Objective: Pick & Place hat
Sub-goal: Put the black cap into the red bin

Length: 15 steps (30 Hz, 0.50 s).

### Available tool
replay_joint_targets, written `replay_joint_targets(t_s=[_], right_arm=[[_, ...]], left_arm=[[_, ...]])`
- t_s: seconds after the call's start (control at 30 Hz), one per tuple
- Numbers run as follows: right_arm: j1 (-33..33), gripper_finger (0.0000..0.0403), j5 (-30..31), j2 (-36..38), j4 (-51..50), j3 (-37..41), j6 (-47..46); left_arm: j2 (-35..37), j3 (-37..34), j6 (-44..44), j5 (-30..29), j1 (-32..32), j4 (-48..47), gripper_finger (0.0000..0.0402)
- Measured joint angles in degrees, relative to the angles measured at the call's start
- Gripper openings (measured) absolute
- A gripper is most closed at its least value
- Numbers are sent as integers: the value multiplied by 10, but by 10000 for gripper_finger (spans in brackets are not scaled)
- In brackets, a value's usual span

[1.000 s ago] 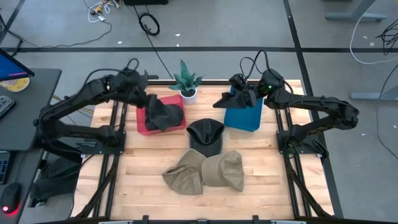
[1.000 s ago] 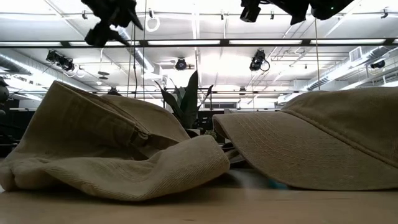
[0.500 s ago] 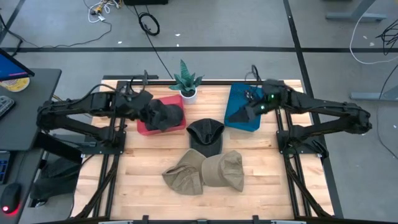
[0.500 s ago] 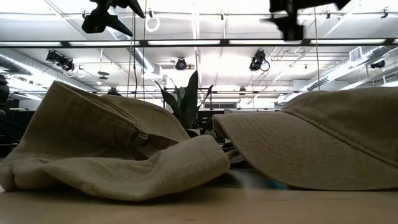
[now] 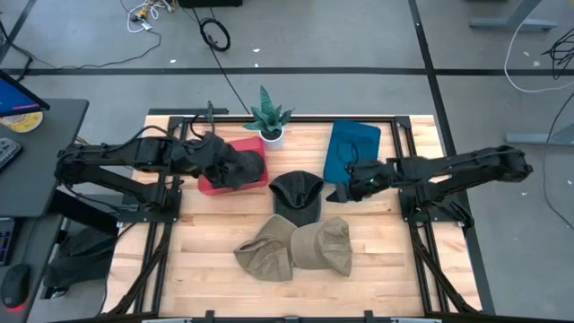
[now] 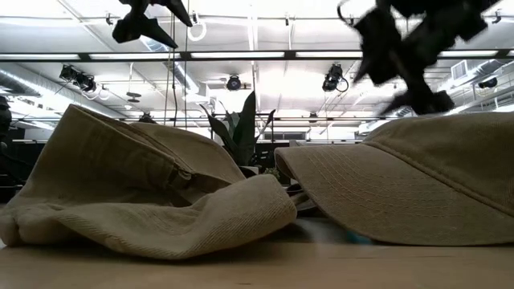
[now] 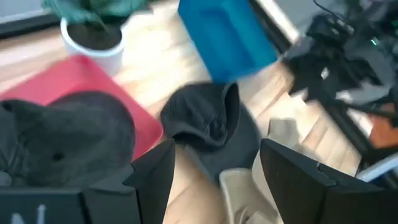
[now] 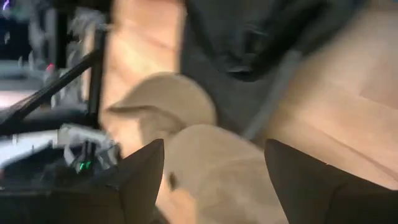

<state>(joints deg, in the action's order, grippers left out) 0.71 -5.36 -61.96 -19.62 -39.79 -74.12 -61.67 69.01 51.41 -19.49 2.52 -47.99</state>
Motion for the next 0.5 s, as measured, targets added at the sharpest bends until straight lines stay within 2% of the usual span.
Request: replay_joint_targets(t_s=[0.1,0.2,0.5], right_arm=[[-1,279,19,-7,77,67,-53],[0,279,35,-26,150,110,-66],[1,279,54,-135,204,96,-62]], left_arm=[[-2,0,-17,13,0,1,238],[-5,0,-35,15,0,0,238],[-11,0,-43,19,-1,0,238]])
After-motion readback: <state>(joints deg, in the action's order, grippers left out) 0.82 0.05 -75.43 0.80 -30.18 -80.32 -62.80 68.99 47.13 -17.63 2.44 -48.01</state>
